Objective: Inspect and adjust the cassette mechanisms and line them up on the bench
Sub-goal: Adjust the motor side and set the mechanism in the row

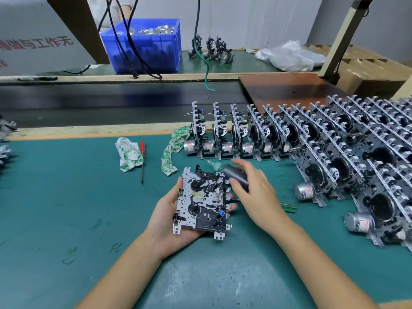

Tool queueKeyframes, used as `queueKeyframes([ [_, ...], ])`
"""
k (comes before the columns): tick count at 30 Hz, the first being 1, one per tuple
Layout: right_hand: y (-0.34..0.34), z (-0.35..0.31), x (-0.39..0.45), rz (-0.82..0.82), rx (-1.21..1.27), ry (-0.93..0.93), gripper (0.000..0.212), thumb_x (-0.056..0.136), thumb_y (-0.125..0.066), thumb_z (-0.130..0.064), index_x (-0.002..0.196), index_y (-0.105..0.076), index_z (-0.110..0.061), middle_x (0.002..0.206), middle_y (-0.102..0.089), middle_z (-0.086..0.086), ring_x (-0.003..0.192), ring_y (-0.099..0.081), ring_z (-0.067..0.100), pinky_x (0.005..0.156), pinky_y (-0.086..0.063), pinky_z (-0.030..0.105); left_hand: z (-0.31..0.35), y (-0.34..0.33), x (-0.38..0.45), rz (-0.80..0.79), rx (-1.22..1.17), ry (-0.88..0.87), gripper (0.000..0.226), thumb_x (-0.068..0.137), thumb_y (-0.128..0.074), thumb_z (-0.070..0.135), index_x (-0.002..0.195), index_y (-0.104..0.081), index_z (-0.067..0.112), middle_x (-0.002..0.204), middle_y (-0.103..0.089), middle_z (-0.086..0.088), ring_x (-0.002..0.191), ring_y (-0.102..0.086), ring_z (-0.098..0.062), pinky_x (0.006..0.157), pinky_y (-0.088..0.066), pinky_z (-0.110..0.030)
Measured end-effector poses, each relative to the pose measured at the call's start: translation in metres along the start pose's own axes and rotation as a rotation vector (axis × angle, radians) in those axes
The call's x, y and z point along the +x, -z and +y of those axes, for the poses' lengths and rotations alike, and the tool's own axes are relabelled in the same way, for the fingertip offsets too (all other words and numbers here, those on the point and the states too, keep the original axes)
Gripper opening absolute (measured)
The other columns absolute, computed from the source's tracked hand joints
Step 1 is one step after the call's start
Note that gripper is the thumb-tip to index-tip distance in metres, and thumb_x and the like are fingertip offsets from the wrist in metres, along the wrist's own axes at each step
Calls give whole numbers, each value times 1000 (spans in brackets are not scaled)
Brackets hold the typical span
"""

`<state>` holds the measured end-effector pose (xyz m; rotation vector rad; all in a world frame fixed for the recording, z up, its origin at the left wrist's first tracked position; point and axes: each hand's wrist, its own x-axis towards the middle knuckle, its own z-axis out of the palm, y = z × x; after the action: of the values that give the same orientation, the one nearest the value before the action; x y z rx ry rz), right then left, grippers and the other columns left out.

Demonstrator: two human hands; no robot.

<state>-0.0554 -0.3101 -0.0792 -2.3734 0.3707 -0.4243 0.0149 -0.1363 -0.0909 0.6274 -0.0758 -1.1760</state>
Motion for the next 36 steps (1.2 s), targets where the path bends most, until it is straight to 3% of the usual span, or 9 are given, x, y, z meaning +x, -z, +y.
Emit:
queueKeyframes([
  [3, 3, 2, 2, -27, -5, -11, 35, 98, -40, -37, 131, -45, -28, 114, -51, -14, 104, -39, 5, 83, -30, 28, 1, 1, -1, 10, 26, 2, 64, 96, -30, 51, 122, -63, 3, 130, -56, -22, 123, -51, -40, 111, -31, -50],
  [9, 3, 7, 2, -6, -188, -42, 40, 89, -59, -30, 126, -49, -22, 106, -48, -11, 98, -39, 9, 74, -28, 25, 1, 0, 0, 29, -32, -38, 61, 89, -40, 51, 115, -68, 2, 129, -56, -25, 119, -52, -47, 103, -39, -55],
  [12, 4, 7, 1, 9, -140, -63, 30, 92, -57, -33, 118, -52, -19, 100, -51, -7, 90, -44, 12, 69, -29, 23, 1, -1, -1, 49, -22, -34, 62, 91, -38, 52, 116, -67, 3, 129, -56, -26, 119, -52, -47, 101, -41, -56],
  [15, 20, 7, 0, 101, 294, -155, 11, 89, -57, -31, 99, -55, -27, 90, -64, 2, 75, -57, 22, 63, -42, 21, 1, -2, -2, 33, -39, -16, 63, 92, -38, 52, 119, -64, 1, 131, -53, -29, 120, -51, -48, 100, -42, -56],
  [17, 32, 5, -1, 143, 607, -203, 19, 84, -64, -22, 98, -56, -33, 96, -64, 1, 75, -60, 18, 69, -50, 27, 1, -3, -3, 27, -49, -17, 63, 91, -39, 51, 119, -64, 0, 131, -53, -29, 120, -51, -48, 98, -44, -56],
  [20, 41, 5, 1, 115, 1248, -244, 34, 78, -62, -17, 112, -57, -18, 83, -60, -3, 62, -51, 6, 59, -47, 18, 2, -4, -3, 20, -54, -12, 61, 90, -41, 49, 119, -64, 0, 131, -52, -29, 121, -50, -48, 96, -46, -54],
  [23, 39, 0, 5, 113, 1615, -357, 28, 79, -59, -26, 100, -54, -8, 62, -43, -3, 48, -39, 6, 47, -39, 16, 1, -4, -3, 12, -58, -5, 60, 90, -42, 49, 120, -64, 1, 132, -52, -28, 122, -49, -48, 100, -43, -55],
  [27, 26, -4, 1, 75, 1551, -469, 42, 72, -63, -46, 84, -52, -8, 66, -52, 2, 37, -37, 3, 37, -34, 13, 1, -2, -2, -6, -38, 21, 60, 93, -39, 51, 122, -63, 4, 132, -53, -26, 123, -48, -48, 106, -37, -55],
  [36, 17, -16, -6, 259, 1285, -359, 28, 76, -59, -39, 74, -45, -14, 60, -50, -1, 37, -31, 4, 38, -26, 14, 2, -9, -6, -95, -32, 32, 60, 79, -69, 40, 125, -60, 2, 134, -50, -29, 120, -47, -54, 102, -40, -58],
])
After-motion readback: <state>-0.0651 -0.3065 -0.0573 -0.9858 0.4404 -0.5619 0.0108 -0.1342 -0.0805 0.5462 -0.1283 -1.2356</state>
